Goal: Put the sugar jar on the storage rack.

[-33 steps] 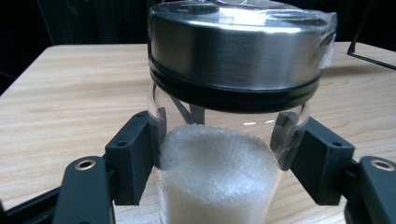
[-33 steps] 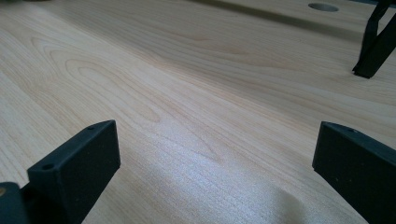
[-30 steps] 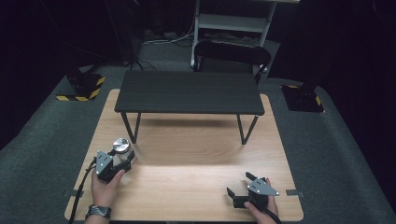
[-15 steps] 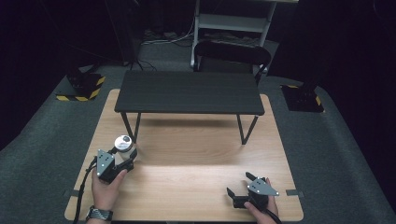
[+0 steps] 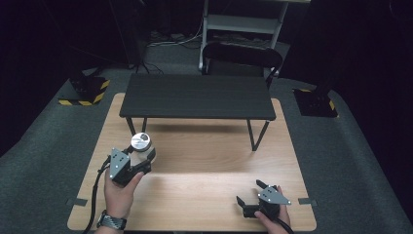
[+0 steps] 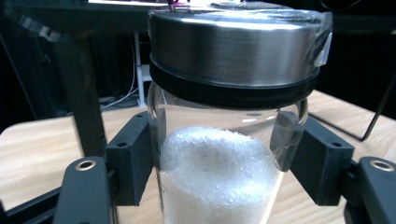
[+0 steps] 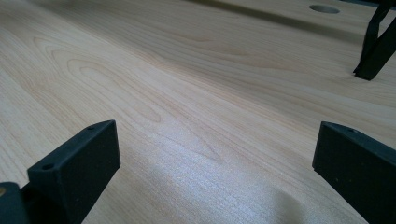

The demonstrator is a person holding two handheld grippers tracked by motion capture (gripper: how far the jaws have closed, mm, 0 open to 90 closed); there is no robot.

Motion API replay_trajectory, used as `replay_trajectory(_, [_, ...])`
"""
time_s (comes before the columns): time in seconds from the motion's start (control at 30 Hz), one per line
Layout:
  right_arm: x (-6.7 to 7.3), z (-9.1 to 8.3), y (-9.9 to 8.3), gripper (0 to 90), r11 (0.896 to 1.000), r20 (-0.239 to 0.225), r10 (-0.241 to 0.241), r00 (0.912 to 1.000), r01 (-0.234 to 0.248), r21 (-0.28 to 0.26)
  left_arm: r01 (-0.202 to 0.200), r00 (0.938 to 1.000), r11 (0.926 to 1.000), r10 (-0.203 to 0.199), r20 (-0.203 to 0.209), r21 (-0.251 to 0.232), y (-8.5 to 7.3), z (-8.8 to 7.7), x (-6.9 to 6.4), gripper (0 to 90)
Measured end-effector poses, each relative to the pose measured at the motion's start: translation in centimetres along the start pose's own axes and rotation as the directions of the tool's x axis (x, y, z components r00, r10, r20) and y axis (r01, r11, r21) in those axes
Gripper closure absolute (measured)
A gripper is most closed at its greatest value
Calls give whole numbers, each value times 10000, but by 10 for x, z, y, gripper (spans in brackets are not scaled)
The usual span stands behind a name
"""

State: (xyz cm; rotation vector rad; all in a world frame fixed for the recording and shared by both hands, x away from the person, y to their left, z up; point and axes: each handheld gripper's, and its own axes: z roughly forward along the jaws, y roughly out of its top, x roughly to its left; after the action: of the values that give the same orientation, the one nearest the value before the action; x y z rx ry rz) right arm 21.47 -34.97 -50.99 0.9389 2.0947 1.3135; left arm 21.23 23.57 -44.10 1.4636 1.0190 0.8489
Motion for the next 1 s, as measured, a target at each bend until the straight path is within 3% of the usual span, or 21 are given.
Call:
replay_trajectory(0.27, [0,0,0,7,10000,-22,-26,10000,26,-14,-174,9998,9997,175,102,-144,27,11,-15,303])
replay_trajectory(0.57, [0,0,0,7,10000,-37,-50,10000,50,-8,-477,9988,9984,479,74,-291,62,29,-23,304])
replay_trajectory(1.0, [0,0,0,7,10000,-52,-89,9999,88,-15,-589,9983,9961,589,-22,-659,97,56,-33,304])
